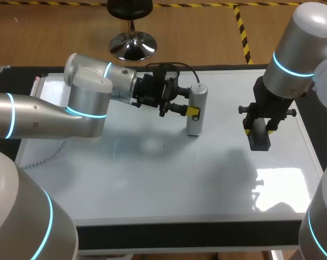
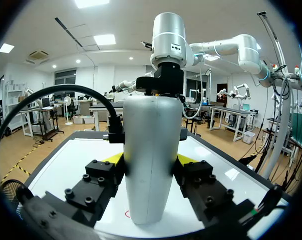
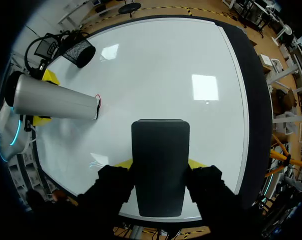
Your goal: Pick up the inspection probe, press it on each red-marked spot on the whiteboard one by one, put down the probe, pick up the eraser, and wipe off all the red marks.
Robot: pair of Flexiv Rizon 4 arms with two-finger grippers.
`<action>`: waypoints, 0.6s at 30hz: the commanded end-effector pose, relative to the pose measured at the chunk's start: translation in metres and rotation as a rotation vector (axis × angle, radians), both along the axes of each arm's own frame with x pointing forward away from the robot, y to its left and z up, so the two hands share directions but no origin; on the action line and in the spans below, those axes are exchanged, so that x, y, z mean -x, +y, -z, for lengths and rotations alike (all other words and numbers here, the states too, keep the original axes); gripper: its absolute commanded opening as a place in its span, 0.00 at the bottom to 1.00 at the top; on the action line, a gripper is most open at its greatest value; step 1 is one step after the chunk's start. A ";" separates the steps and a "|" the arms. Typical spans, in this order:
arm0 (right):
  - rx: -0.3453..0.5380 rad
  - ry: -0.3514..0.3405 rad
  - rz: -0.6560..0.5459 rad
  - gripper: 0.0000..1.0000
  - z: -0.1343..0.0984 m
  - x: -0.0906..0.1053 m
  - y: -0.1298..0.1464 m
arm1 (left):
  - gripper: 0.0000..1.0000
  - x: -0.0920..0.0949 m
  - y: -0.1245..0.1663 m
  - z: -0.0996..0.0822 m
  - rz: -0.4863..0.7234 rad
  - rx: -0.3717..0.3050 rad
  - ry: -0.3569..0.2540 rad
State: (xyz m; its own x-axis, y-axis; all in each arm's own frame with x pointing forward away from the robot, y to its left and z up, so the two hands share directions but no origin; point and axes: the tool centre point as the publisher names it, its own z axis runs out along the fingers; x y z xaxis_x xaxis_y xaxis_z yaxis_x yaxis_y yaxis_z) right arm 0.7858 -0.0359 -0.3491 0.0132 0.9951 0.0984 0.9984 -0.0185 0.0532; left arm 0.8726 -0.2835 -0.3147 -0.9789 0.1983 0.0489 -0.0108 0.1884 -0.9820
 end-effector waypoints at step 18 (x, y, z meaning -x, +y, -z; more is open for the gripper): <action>-0.002 -0.001 -0.001 0.00 0.000 0.000 -0.001 | 0.00 0.005 -0.006 -0.024 0.040 -0.047 -0.069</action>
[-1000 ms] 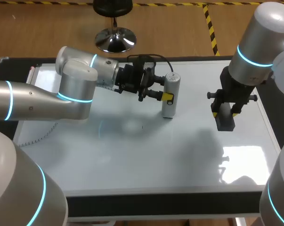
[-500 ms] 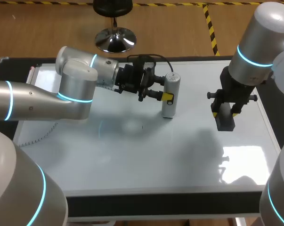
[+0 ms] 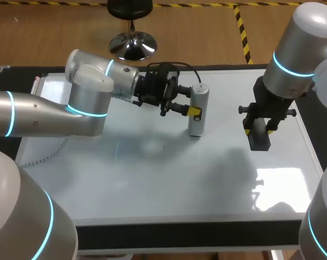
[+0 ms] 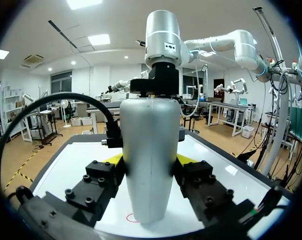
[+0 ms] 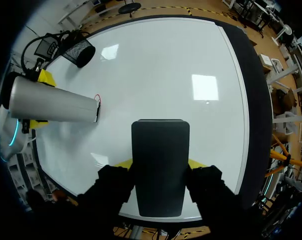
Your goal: Pick up the inspection probe, press it on each red-marked spot on the whiteboard one by one, put down the probe, pick up the eraser, and wipe off all the red marks.
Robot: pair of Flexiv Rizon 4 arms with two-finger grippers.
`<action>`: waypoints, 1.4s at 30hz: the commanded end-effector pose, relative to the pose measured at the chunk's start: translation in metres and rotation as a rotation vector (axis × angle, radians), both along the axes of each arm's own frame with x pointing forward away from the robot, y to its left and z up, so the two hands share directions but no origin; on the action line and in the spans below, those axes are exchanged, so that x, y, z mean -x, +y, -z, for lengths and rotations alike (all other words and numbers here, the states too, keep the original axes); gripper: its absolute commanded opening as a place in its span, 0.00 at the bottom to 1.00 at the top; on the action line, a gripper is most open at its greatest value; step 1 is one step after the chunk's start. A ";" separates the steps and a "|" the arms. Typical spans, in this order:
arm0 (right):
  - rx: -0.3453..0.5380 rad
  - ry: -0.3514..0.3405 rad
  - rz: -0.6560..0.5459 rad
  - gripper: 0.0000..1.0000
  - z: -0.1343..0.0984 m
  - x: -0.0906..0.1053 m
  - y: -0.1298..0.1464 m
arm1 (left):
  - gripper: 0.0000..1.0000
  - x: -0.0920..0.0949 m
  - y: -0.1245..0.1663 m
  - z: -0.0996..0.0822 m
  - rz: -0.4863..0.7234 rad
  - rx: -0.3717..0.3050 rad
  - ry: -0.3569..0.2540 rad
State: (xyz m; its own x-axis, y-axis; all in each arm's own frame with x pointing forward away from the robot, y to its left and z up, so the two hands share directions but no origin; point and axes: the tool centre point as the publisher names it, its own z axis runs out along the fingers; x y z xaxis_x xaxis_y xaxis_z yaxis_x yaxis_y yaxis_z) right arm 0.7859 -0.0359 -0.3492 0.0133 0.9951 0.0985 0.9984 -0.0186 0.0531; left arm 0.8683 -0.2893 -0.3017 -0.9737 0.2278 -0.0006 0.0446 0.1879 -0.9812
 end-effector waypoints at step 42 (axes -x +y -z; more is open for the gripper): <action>-0.002 -0.001 -0.001 0.00 0.000 0.000 -0.001 | 0.00 0.015 0.029 -0.057 0.017 -0.015 0.012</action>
State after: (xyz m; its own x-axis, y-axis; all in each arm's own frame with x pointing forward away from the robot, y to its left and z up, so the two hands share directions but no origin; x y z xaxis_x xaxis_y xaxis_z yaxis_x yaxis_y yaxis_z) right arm 0.7859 -0.0359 -0.3493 0.0132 0.9950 0.0985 0.9984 -0.0185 0.0531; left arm 0.8611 -0.2704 -0.2504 -0.9660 0.2580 0.0166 0.0365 0.1997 -0.9792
